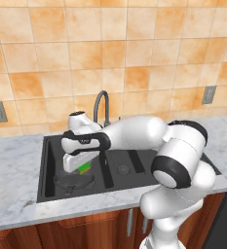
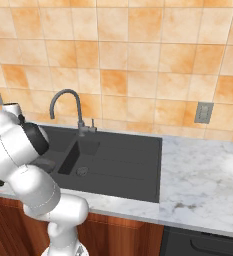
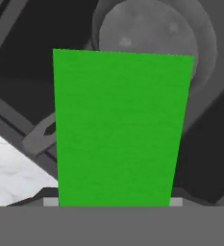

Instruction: Pick the pan and sponge and place them into the sink. Then turn on the water.

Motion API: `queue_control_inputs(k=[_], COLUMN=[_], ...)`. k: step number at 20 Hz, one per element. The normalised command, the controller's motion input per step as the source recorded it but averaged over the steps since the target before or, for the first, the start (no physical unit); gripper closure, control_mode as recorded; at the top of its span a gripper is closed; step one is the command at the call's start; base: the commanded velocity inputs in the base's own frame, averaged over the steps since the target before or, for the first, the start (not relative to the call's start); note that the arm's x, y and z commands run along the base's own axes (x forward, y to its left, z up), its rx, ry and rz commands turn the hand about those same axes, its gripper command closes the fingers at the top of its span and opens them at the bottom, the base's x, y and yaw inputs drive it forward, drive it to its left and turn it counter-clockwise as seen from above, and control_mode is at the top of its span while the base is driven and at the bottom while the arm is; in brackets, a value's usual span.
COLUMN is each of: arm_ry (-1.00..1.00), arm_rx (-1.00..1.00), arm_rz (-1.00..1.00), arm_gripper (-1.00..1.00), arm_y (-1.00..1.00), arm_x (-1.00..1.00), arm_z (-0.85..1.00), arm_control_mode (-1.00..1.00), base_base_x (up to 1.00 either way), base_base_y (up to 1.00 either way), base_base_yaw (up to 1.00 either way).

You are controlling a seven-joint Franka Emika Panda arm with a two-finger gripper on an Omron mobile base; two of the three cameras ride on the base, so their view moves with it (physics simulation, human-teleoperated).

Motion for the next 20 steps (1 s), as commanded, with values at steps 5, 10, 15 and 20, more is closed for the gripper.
queue_control_inputs(k=[5, 10, 15, 20], arm_ry=[-0.01, -0.03, -0.02, -0.03], arm_rx=[-0.07, -0.09, -0.06, -0.02], arm_rz=[-0.16, -0.18, -0.2, -0.2], arm_gripper=[1.0, 1.0, 1.0, 1.0], arm_y=[0.02, 0.07, 0.05, 0.0], arm_x=[0.21, 0.25, 0.27, 0.3], arm_z=[-0.3, -0.35, -0.35, -0.3], arm_control_mode=[-1.0, -1.0, -1.0, -1.0], base_base_x=[0.0, 0.0, 0.0, 0.0], base_base_y=[0.0, 0.0, 0.0, 0.0], base_base_yaw=[0.0, 0.0, 0.0, 0.0])
